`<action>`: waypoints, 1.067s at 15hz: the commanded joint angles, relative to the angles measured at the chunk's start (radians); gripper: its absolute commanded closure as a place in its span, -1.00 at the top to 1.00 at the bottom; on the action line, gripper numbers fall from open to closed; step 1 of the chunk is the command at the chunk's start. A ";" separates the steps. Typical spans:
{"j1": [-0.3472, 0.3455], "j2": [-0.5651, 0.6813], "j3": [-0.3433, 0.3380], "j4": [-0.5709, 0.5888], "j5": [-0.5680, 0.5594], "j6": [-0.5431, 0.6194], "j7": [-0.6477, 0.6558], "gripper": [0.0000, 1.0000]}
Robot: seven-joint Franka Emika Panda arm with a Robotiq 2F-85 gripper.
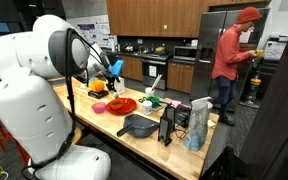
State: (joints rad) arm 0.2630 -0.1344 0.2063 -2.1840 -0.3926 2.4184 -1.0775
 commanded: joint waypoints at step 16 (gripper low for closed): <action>0.043 -0.117 0.100 -0.056 -0.092 -0.137 0.158 1.00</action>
State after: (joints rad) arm 0.3036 -0.2204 0.3103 -2.2187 -0.4694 2.3009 -0.9386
